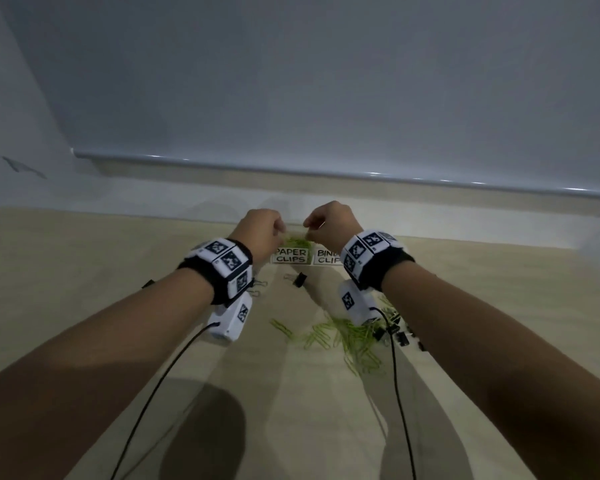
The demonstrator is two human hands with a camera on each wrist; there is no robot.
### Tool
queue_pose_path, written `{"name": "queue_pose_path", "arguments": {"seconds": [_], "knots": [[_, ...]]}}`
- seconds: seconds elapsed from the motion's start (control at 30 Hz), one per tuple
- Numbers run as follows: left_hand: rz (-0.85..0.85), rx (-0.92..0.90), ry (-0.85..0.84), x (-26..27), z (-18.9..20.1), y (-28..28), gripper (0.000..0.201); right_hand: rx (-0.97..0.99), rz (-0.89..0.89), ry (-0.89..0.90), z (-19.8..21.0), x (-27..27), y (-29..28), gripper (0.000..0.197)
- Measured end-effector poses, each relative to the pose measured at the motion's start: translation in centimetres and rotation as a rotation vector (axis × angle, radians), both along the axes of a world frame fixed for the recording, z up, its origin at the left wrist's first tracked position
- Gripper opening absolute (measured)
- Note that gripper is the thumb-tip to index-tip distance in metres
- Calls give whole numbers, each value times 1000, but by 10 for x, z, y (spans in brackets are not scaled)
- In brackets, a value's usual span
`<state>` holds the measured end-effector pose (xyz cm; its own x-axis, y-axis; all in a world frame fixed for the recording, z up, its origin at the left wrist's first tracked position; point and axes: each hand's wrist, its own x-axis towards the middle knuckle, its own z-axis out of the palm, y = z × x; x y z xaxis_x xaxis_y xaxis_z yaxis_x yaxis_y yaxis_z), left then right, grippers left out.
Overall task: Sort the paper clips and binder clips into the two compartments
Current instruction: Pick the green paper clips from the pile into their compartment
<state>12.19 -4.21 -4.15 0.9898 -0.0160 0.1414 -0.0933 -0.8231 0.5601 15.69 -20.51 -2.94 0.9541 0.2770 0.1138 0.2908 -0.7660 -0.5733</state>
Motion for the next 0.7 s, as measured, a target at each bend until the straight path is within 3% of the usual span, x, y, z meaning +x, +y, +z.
{"name": "queue_pose_path", "arguments": {"seconds": [0.1, 0.2, 0.27, 0.53, 0.7], "knots": [[-121, 100, 127, -38, -7, 3, 14, -75, 73, 8, 3, -17, -26, 15], [-215, 262, 382, -70, -18, 0, 29, -261, 175, 98, -3, -39, -55, 16], [-237, 318, 439, -82, -24, -6, 39, -402, 214, 130, -12, -51, -69, 16], [-248, 133, 308, -88, -35, -51, 28, -524, 280, 136, -29, -81, -69, 26], [-290, 181, 313, -94, -35, -66, 52, -596, 399, 169, -24, -97, -72, 25]]}}
